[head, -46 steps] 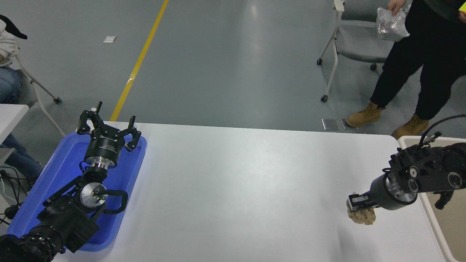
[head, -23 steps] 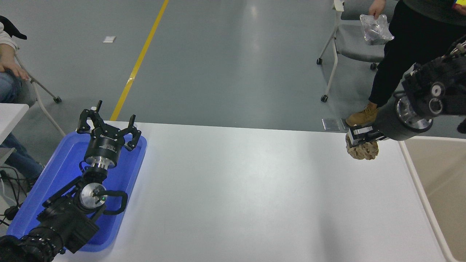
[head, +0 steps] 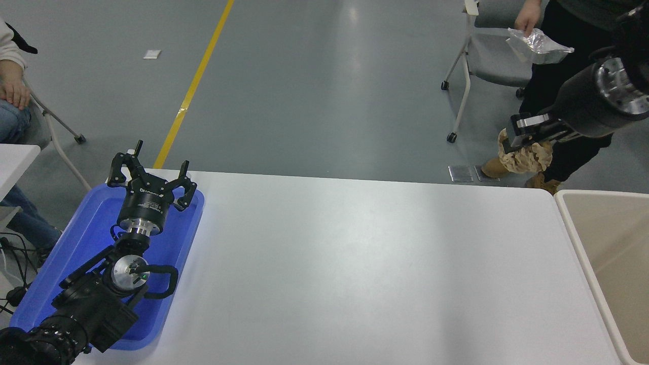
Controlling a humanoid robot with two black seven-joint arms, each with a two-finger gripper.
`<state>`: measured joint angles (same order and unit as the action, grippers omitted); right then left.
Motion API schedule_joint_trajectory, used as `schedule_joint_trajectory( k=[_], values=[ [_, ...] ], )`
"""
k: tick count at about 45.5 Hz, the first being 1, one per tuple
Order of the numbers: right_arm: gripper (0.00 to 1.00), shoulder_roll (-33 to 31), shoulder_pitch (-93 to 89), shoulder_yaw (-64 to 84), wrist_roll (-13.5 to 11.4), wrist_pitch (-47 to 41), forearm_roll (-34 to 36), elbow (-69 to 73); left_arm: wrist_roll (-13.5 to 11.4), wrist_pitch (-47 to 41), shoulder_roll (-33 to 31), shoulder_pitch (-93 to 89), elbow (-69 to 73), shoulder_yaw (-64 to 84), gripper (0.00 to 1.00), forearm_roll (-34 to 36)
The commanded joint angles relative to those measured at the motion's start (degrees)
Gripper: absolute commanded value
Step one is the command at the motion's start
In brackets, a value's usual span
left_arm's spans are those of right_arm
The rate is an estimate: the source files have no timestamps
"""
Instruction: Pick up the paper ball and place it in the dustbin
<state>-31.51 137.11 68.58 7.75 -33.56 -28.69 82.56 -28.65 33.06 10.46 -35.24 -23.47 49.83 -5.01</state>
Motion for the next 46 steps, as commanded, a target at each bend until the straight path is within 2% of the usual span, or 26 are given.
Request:
schedule_joint_trajectory(
  k=[1, 23, 35, 46],
  values=[
    [0.00, -0.92, -0.43, 0.15, -0.02, -0.01, -0.40, -3.27, 0.00, 0.07, 0.00, 0.00, 0.00, 0.00, 1.00, 0.00],
    [0.00, -6.29, -33.37, -2.21, -0.10, 4.82, 0.48, -44.30, 0.00, -0.01, 0.00, 0.00, 0.00, 0.00, 1.00, 0.00],
    [0.00, -7.25, -58.25, -9.86, -0.19, 10.53, 8.73, -64.00, 0.00, 0.08, 0.00, 0.00, 0.00, 0.00, 1.00, 0.00],
    [0.00, -7.34, -72.32, -15.66, -0.37, 16.94, 12.87, -70.60, 0.00, 0.07, 0.00, 0.00, 0.00, 0.00, 1.00, 0.00]
  ],
)
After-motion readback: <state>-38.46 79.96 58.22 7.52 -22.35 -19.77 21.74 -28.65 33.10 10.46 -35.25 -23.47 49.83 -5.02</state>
